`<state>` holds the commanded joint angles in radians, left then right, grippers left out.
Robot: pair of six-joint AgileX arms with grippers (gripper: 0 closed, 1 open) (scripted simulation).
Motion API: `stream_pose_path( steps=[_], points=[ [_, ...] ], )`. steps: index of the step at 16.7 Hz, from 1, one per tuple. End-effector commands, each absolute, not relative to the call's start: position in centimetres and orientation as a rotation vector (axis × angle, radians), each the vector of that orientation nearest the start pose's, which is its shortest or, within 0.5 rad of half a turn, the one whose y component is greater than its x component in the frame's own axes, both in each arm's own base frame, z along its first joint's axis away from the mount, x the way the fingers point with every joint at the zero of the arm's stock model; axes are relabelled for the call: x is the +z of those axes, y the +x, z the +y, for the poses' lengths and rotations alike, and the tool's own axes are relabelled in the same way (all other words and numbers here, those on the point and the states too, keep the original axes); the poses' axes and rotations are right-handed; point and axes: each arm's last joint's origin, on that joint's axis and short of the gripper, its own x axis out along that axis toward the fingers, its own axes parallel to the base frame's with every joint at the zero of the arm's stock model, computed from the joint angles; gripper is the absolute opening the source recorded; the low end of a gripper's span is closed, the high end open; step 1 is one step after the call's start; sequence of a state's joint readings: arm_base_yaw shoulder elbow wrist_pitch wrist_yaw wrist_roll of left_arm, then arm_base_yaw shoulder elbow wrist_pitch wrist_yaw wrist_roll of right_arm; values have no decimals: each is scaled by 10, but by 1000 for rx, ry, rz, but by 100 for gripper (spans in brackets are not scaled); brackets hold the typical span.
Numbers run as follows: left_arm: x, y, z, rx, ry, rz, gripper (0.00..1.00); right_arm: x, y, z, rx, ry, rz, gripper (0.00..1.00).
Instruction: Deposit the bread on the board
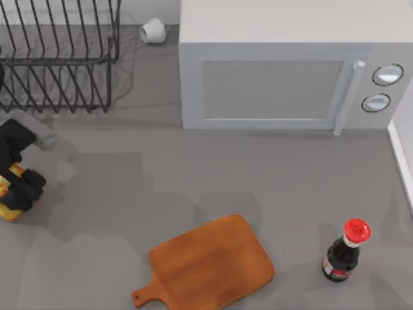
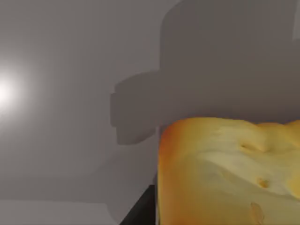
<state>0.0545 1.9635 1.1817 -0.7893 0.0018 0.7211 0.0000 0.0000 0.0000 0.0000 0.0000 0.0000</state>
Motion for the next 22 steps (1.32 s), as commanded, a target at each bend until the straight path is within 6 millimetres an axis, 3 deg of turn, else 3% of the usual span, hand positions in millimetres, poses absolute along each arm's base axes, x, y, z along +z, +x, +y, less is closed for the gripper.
stream_pose_path(
  steps=[2, 12, 20, 22],
  points=[
    [114, 342, 21, -517, 517, 1508, 0, 160, 106, -1, 0, 0, 0, 100],
    [120, 344, 21, -516, 518, 1503, 0, 160, 106, -1, 0, 0, 0, 100],
    [205, 343, 20, -525, 517, 1517, 0, 160, 106, -1, 0, 0, 0, 100],
    [215, 342, 20, -519, 519, 1505, 0, 160, 106, -1, 0, 0, 0, 100]
  ],
)
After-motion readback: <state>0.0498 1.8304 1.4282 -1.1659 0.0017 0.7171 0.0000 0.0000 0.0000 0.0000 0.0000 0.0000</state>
